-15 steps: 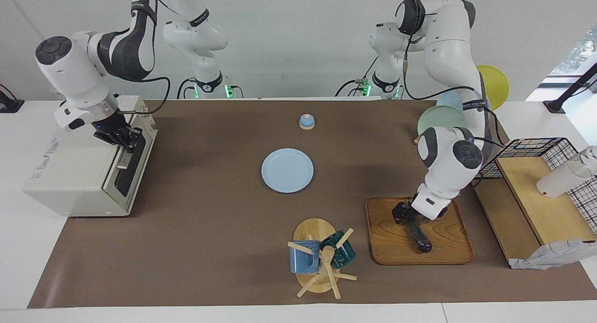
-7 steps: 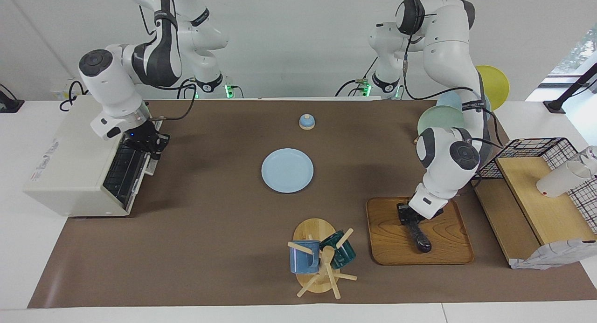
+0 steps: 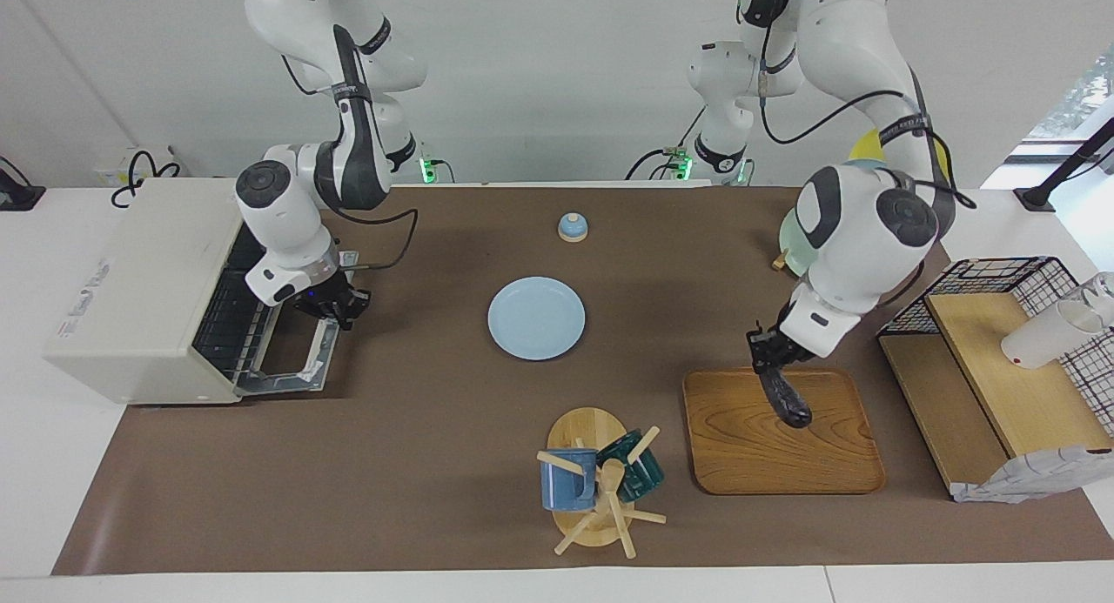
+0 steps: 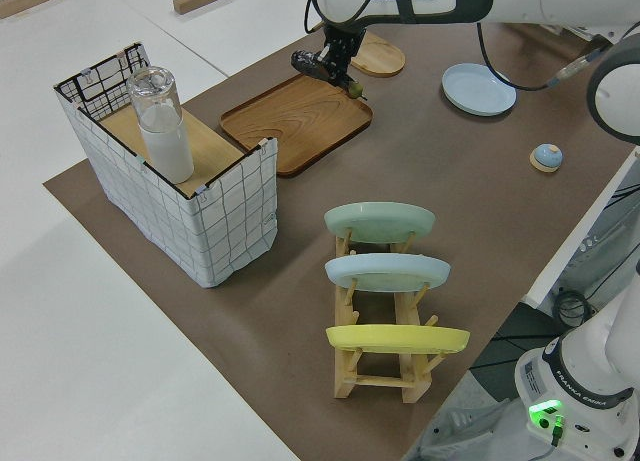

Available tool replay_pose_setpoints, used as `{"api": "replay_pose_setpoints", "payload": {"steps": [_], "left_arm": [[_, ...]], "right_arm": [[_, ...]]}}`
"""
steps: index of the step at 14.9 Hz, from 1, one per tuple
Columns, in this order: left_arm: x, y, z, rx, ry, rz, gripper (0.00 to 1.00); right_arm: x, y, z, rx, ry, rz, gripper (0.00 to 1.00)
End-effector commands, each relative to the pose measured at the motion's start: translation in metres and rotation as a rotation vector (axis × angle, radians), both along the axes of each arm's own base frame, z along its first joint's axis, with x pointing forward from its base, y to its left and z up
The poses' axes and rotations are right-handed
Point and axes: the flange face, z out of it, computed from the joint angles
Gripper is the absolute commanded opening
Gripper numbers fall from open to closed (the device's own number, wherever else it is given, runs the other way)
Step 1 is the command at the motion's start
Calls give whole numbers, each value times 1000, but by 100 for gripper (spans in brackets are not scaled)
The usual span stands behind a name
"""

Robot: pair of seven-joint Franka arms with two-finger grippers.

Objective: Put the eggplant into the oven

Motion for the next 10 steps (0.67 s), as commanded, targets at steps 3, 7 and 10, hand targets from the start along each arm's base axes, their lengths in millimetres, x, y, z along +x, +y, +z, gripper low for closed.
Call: {"api": "replay_pose_setpoints", "payload": {"steps": [3,7,10], "left_arm": [[-79,-70,39,-14,63,53,0],[-117,-142,26,-38,50,12,0],[-158,-226,-21,-71,0,53,0]], "right_arm": [[8,-13,-26,-2,-18,-55,0],[9,4,-33,22,-16,-55,0],[14,15,-29,46,-24,-64,0]]}}
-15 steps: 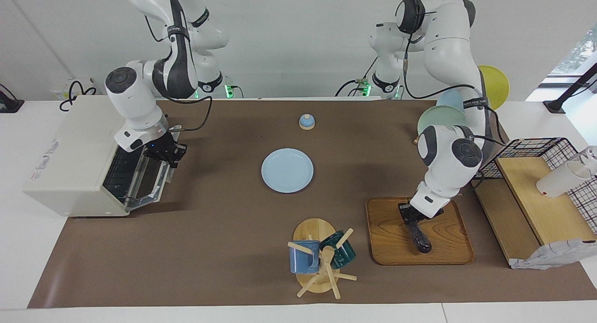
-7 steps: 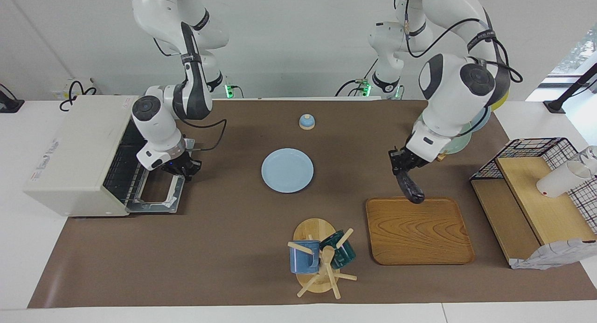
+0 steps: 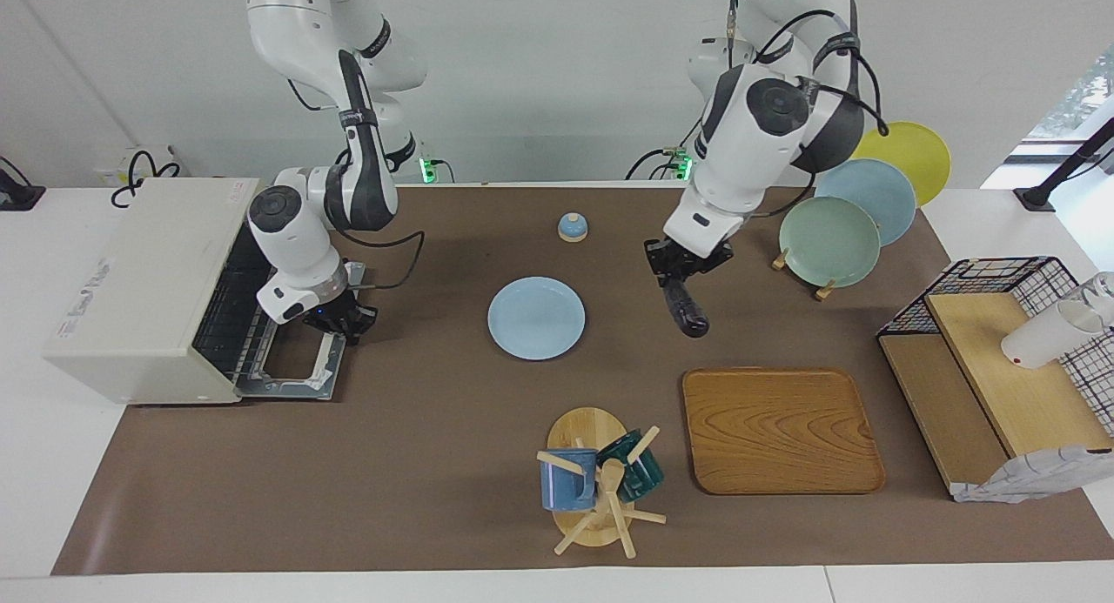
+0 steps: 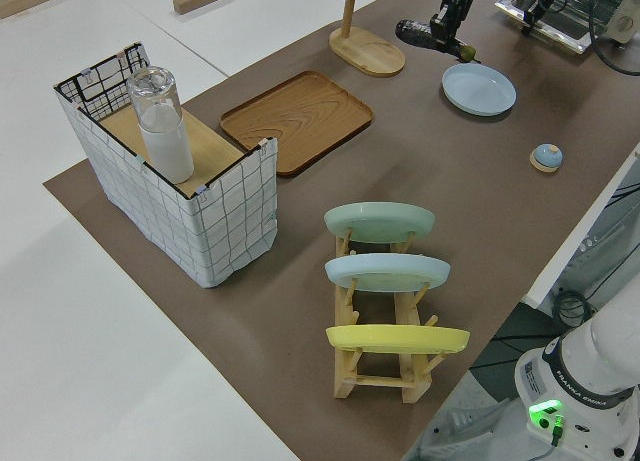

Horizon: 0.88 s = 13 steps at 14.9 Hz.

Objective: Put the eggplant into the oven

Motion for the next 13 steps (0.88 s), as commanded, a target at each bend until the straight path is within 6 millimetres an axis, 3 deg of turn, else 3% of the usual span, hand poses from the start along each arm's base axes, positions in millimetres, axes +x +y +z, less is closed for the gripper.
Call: {"api": "replay_pose_setpoints", "payload": {"steps": [1,4,6,8,11,12,13], "left_arm": [[-34,-49,-40,-28,-20,20,0],[-57,-98,-82,-30,-17,30,0],[-71,-121,-122,-4,0,18,0],[-69,-124,-131,-10,-10,21,0],[-66,-125,-128,-15,-15,19,0],[-66,-124,-129,-10,-15,14,8],[-64,-122,-127,2,-23,5,99]], "right_arm": [[12,12,4,29,-21,-21,0],[24,27,24,37,-30,3,0],[36,34,49,44,-15,12,0],[36,38,64,49,-5,14,0],[42,81,82,59,-30,51,0],[41,89,84,59,-28,45,0],[41,92,85,60,-27,34,0]]}}
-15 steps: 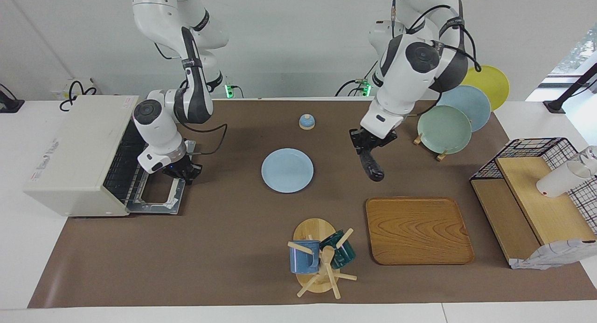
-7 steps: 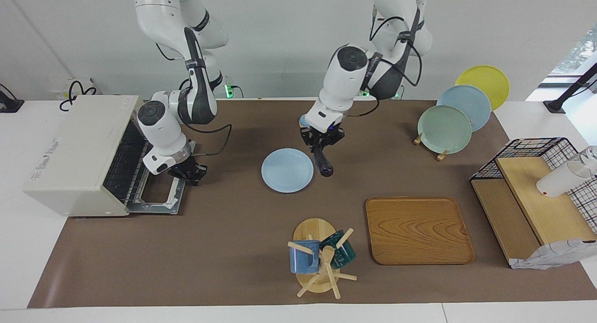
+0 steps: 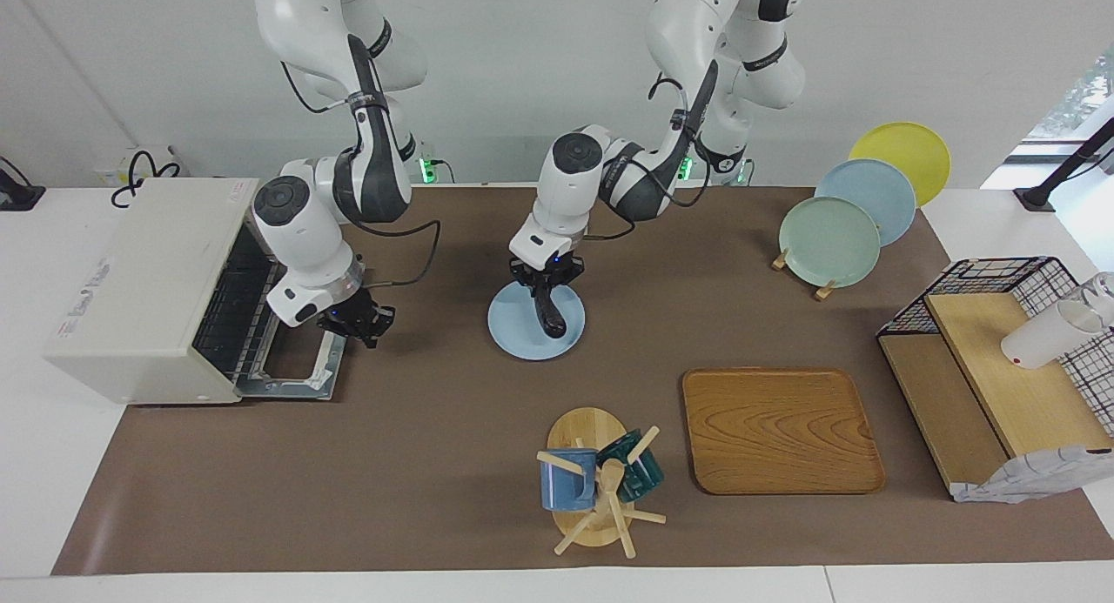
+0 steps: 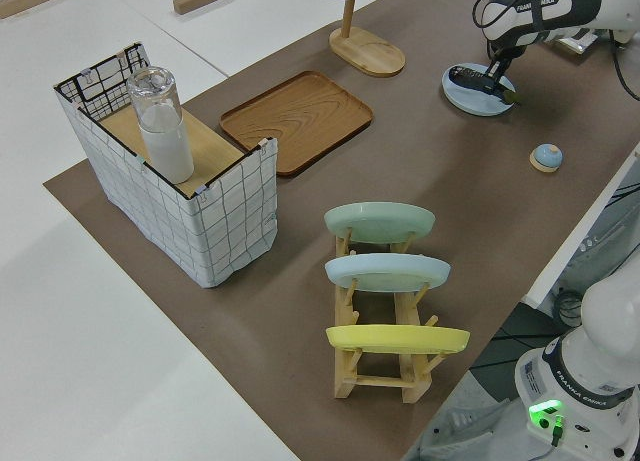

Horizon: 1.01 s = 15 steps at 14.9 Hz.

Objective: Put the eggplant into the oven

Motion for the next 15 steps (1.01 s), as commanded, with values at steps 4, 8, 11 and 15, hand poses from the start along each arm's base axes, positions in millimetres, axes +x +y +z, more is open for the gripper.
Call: {"api": "replay_pose_setpoints", "payload": {"steps": [4,8,11,15], "left_arm": [[35,48,53,33,6,4,100],[95,167,116,32,34,-41,100],[136,245,144,23,20,-62,100],[167,337,154,27,-15,-72,100]], "right_arm": [[1,40,14,23,-8,-2,23],[-15,129,26,38,-19,-42,23],[-40,254,23,35,-33,-65,23],[-48,364,-12,-38,-124,-32,25]]}}
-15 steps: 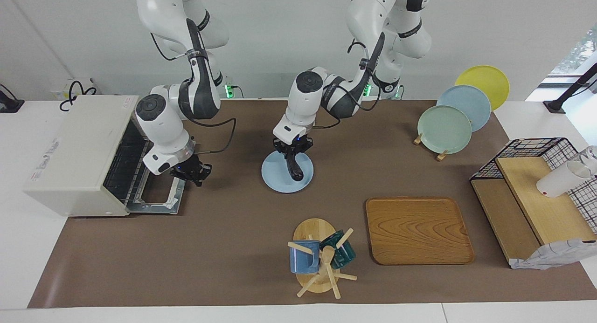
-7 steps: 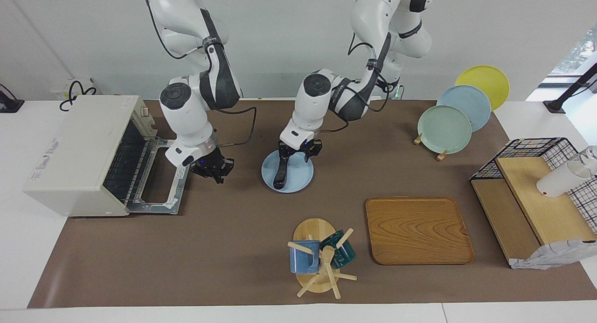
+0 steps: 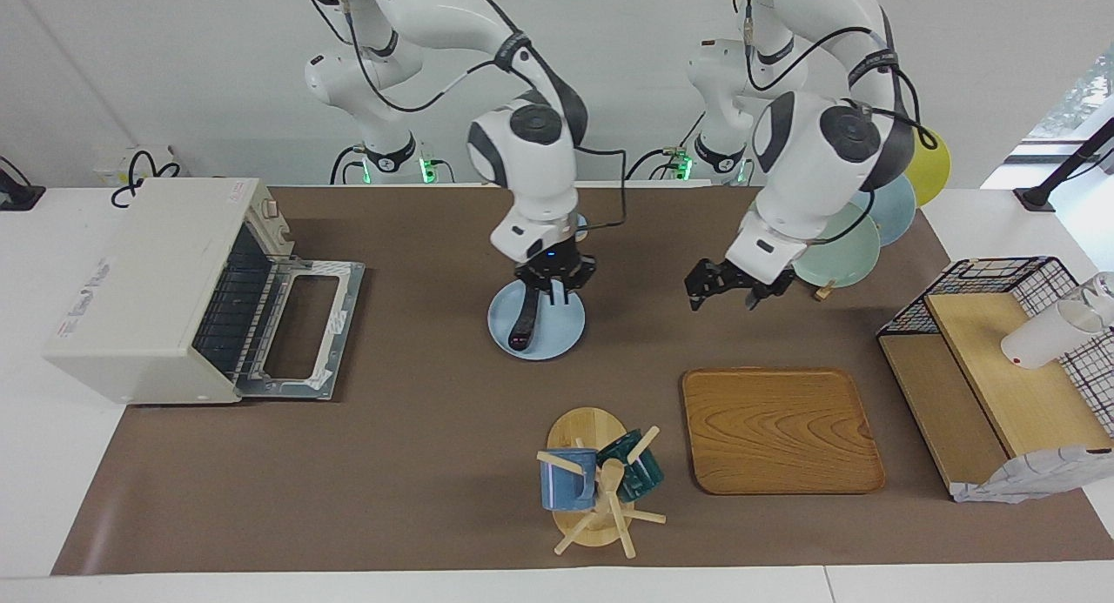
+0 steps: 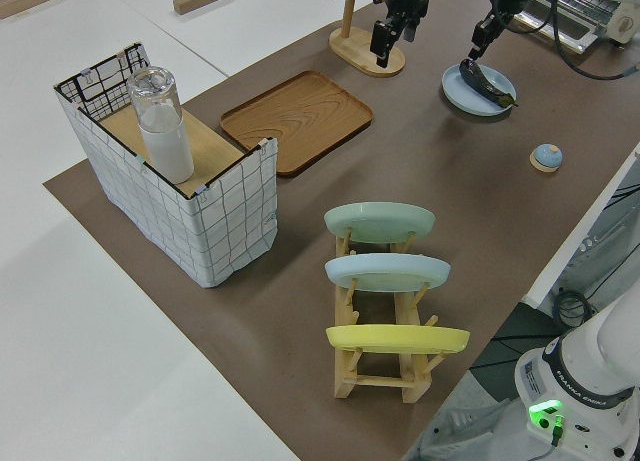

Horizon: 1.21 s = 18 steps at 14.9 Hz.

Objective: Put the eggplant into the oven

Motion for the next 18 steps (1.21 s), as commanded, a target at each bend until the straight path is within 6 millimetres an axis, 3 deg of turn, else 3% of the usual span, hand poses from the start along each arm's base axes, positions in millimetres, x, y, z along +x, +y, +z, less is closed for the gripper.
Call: {"api": "replay_pose_setpoints", "payload": {"steps": [1,4,6,10,12,14,16,17,18], "left_arm": [[14,47,4,2,-2,-27,100],[15,79,11,27,-10,-27,100],[13,81,16,49,-13,-34,100],[-6,102,58,115,-23,-33,100],[-21,106,78,134,-11,-35,100],[-38,109,92,136,9,-34,100],[-49,114,88,138,25,-27,100],[-54,112,84,138,31,-25,100],[-59,109,78,139,38,-36,100]], "right_arm": [[23,23,-34,-18,-41,9,29],[11,20,-63,-58,-54,56,34],[17,13,-58,-117,-72,93,40],[18,13,-56,-126,-63,89,46],[12,10,-70,-133,-46,90,44],[7,3,-81,-132,-34,87,39],[5,2,-83,-139,-25,83,31],[3,2,-84,-144,-20,84,19],[2,1,-85,-148,-16,84,0]]}}
